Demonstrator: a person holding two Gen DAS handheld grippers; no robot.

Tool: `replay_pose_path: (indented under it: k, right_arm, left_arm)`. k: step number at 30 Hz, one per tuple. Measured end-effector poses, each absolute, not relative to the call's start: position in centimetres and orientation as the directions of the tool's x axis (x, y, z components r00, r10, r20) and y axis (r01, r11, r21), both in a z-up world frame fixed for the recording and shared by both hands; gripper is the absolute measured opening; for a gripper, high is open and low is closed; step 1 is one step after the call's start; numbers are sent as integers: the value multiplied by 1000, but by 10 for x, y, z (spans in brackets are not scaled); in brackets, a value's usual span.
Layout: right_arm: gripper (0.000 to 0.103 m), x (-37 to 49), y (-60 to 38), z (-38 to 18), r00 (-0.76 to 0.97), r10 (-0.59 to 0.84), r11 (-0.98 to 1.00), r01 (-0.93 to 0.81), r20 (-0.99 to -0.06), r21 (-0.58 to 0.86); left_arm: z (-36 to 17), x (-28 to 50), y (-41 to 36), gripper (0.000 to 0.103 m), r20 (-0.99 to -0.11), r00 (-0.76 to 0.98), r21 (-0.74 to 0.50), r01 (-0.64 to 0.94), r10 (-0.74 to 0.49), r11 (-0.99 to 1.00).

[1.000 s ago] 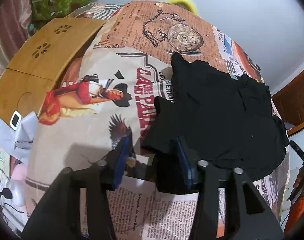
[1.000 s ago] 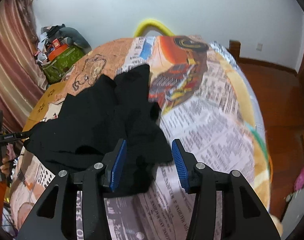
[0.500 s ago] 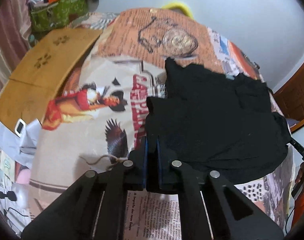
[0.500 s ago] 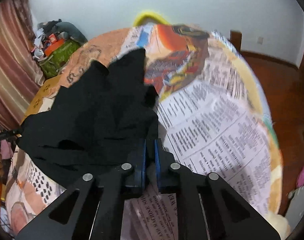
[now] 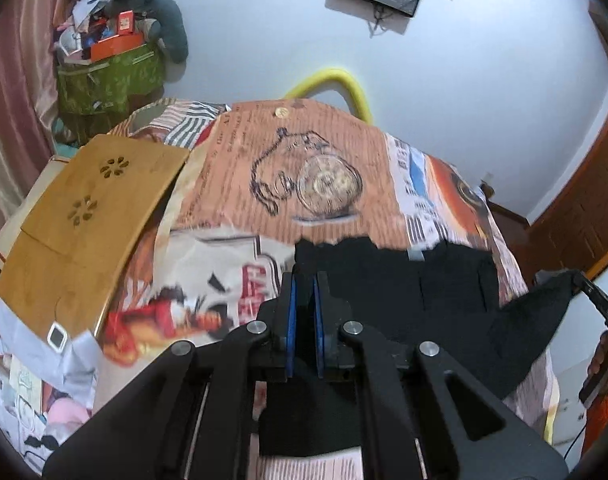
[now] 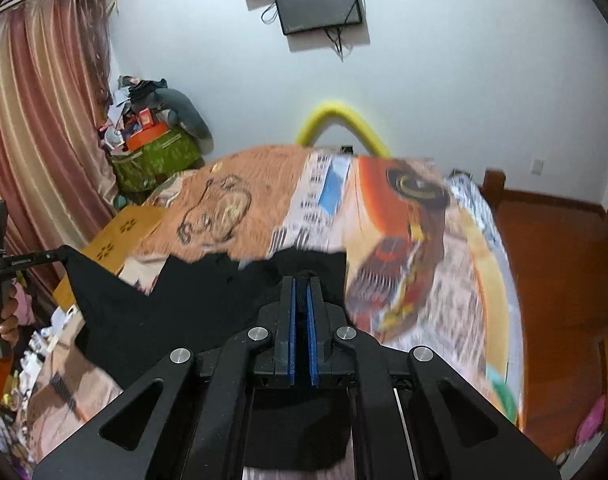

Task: Fold small clothes

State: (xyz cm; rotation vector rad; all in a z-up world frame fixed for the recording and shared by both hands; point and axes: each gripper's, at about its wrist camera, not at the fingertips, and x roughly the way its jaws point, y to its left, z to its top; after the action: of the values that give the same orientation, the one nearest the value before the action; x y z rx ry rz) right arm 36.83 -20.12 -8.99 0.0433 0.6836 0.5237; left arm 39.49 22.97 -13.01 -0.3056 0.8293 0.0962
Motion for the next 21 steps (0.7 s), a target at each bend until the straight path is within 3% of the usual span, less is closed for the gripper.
replay_pose_path:
  k: [7, 13, 18, 21]
  right_arm:
    - [4, 431, -183, -101, 679, 391, 913, -374, -621, 166]
    - [4, 488, -184, -148, 656, 292, 951, -273, -696, 142]
    - [4, 506, -181, -184, 621, 247, 961, -253, -744, 109]
    - [10, 504, -187, -187, 606, 264, 960, -238, -750, 145]
  left_arm:
    - [-164, 472, 262, 8, -803, 596, -219, -319, 15, 922]
    - [-231, 523, 286, 8, -869, 493, -199, -413, 34, 889]
    - [-262, 545, 281, 8, -896, 445, -183, -399, 15, 899]
    - [-256, 543, 272, 18, -893, 443, -105, -383, 83, 918]
